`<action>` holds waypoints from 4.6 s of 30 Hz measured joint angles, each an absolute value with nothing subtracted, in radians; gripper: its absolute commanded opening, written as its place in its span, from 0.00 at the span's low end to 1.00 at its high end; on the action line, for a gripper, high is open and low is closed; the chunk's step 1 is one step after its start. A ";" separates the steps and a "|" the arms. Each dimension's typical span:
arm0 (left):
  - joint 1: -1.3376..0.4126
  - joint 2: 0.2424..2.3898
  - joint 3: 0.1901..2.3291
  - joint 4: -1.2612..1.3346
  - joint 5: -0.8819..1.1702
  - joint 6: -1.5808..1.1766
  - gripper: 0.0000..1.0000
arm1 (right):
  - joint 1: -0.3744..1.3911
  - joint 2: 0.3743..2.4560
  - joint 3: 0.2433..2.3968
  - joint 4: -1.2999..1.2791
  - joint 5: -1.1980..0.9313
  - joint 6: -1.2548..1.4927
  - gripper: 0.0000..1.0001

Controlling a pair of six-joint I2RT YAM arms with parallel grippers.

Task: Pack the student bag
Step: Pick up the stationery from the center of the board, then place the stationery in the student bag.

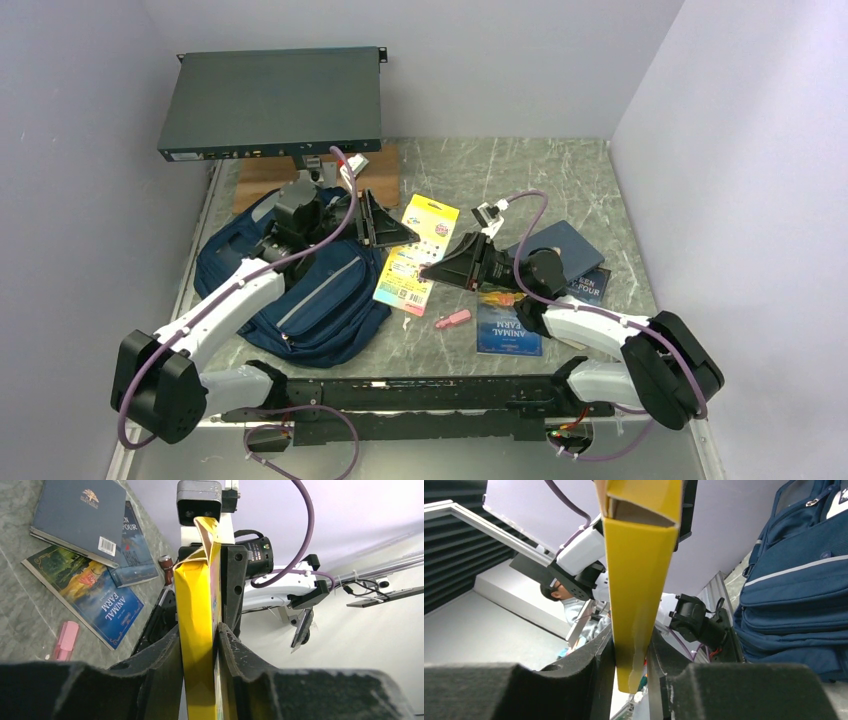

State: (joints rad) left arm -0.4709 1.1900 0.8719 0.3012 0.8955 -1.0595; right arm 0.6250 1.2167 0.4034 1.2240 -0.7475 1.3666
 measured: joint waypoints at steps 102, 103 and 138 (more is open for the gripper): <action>-0.549 1.284 1.198 -0.807 0.175 -0.205 0.00 | 1.012 1.547 0.577 0.706 -0.022 1.343 0.18; -0.540 1.280 1.195 -0.802 0.191 -0.206 0.00 | 1.013 1.551 0.578 0.707 -0.021 1.342 0.18; -0.433 1.240 1.132 -0.726 0.337 -0.249 0.00 | 1.079 1.734 0.767 0.682 0.082 1.285 0.19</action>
State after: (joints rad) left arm -0.4332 1.2400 1.1324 -0.7261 0.3367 -0.2493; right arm 1.0786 1.7340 0.7670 0.6815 0.0818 1.2854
